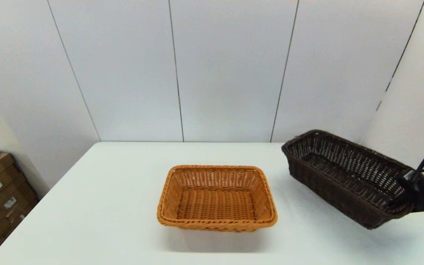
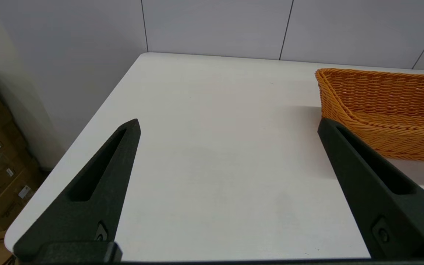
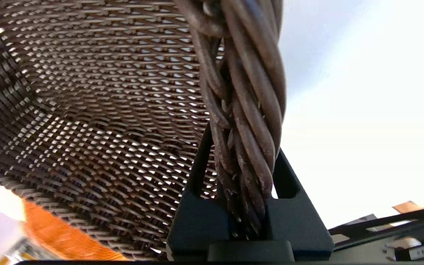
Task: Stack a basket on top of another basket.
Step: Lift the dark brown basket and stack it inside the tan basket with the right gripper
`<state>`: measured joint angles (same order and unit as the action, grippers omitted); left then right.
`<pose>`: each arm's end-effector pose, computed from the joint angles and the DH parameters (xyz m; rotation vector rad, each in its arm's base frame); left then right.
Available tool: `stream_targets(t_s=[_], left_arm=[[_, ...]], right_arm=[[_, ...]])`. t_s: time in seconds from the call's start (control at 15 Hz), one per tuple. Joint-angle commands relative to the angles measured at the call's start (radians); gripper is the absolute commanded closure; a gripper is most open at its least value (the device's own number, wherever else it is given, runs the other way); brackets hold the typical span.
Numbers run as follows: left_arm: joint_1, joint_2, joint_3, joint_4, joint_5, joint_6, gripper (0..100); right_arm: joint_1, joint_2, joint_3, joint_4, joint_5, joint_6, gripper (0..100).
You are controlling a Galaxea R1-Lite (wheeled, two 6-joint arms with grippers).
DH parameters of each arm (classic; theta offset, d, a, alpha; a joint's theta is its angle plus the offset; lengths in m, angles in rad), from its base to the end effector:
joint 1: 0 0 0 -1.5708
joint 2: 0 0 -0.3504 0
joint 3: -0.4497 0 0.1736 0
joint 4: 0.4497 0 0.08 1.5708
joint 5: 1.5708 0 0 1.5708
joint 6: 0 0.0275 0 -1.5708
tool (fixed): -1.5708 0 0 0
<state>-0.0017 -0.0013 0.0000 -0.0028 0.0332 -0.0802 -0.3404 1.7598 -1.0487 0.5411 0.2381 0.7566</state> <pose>-0.0867 0.0011 0.0757 -0.0803 -0.0054 0.0313 0.2538 -0.0830 0.1979 1.0156 1.1328 -0.5499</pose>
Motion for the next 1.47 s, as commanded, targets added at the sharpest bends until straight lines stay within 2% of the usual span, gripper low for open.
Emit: stream_targets(t_s=[0.07, 0.2, 0.4, 0.47, 0.53, 0.6, 0.67, 0.87, 1.07, 1.27, 1.33, 1.47], left_arm=[[0.000, 0.001, 0.000, 0.000, 0.001, -0.001, 0], [0.000, 0.001, 0.000, 0.000, 0.001, -0.001, 0], [0.000, 0.001, 0.000, 0.000, 0.001, -0.001, 0], [0.000, 0.001, 0.000, 0.000, 0.001, -0.001, 0], [0.000, 0.001, 0.000, 0.000, 0.001, -0.001, 0], [0.000, 0.001, 0.000, 0.000, 0.001, -0.001, 0], [0.000, 0.001, 0.000, 0.000, 0.001, -0.001, 0], [0.000, 0.001, 0.000, 0.000, 0.001, -0.001, 0], [0.000, 0.001, 0.000, 0.000, 0.001, -0.001, 0], [0.000, 0.001, 0.000, 0.000, 0.001, -0.001, 0], [0.000, 0.001, 0.000, 0.000, 0.001, -0.001, 0], [0.000, 0.001, 0.000, 0.000, 0.001, -0.001, 0]], right_arm=[[-0.029, -0.198, -0.198, 0.235, 0.003, -0.034, 100], [-0.028, -0.252, -0.290, 0.336, 0.012, -0.071, 100], [-0.014, -0.295, -0.361, 0.418, 0.015, -0.154, 100], [-0.003, -0.299, -0.386, 0.445, 0.024, -0.200, 100], [0.004, -0.299, -0.415, 0.464, 0.060, -0.243, 100], [0.024, -0.299, -0.433, 0.477, 0.096, -0.276, 100], [0.057, -0.293, -0.441, 0.484, 0.110, -0.307, 100], [0.207, -0.281, -0.444, 0.479, 0.109, -0.378, 100], [0.391, -0.223, -0.473, 0.473, 0.106, -0.376, 100], [0.517, -0.143, -0.544, 0.464, 0.106, -0.350, 100], [0.549, -0.118, -0.557, 0.441, 0.106, -0.342, 100], [0.617, -0.069, -0.562, 0.321, 0.087, -0.298, 100]])
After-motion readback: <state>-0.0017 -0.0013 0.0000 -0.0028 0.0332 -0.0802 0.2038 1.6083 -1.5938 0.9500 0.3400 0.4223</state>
